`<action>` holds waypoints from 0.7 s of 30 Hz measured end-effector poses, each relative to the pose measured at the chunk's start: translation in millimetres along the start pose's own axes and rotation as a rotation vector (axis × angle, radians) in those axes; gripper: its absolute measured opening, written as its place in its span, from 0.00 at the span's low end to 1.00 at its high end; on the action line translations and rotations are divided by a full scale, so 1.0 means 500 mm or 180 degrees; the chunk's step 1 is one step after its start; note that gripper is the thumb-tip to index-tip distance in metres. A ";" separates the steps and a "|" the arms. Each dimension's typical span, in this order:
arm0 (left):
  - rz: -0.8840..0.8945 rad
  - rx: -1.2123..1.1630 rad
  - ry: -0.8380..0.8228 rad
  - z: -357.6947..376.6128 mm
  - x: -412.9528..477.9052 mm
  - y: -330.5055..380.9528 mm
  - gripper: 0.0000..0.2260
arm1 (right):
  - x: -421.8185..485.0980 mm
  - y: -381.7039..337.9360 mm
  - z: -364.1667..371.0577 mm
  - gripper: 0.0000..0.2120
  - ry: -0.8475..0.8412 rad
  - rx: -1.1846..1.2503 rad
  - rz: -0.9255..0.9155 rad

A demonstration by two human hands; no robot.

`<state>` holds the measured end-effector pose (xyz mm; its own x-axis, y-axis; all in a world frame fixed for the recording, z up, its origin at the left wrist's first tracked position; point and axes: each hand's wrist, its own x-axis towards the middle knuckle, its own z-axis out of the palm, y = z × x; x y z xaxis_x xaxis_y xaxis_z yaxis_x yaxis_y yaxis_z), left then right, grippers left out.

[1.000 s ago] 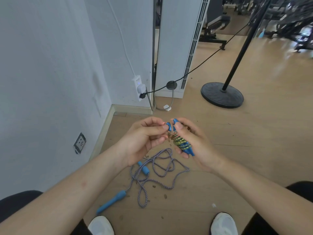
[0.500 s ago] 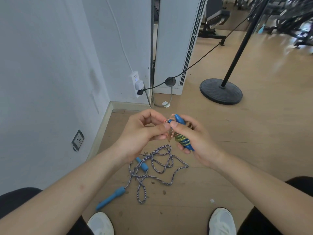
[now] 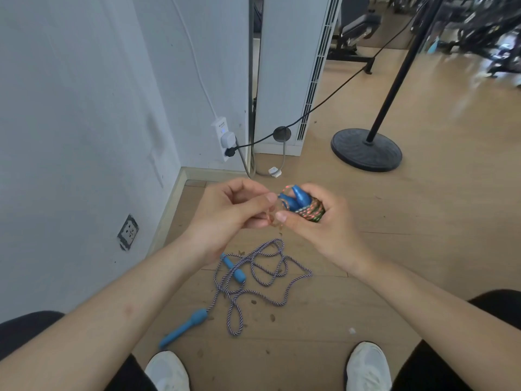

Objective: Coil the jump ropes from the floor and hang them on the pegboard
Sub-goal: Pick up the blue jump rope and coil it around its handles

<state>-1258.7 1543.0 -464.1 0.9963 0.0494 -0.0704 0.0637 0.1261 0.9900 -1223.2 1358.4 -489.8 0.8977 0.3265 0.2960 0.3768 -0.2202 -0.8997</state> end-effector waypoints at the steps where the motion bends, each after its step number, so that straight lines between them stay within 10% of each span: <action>1: 0.0054 0.0112 0.0064 -0.002 0.000 -0.001 0.07 | 0.000 -0.001 0.001 0.12 0.0063 0.0016 -0.0013; 21: -0.0608 -0.0916 -0.0315 -0.003 0.003 0.003 0.13 | 0.002 -0.001 0.003 0.12 -0.0034 0.0066 -0.0306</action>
<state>-1257.0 1544.8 -462.6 0.9696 -0.0964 -0.2248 0.2446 0.3982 0.8841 -1222.8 1360.2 -489.3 0.8551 0.3550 0.3779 0.4561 -0.1684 -0.8739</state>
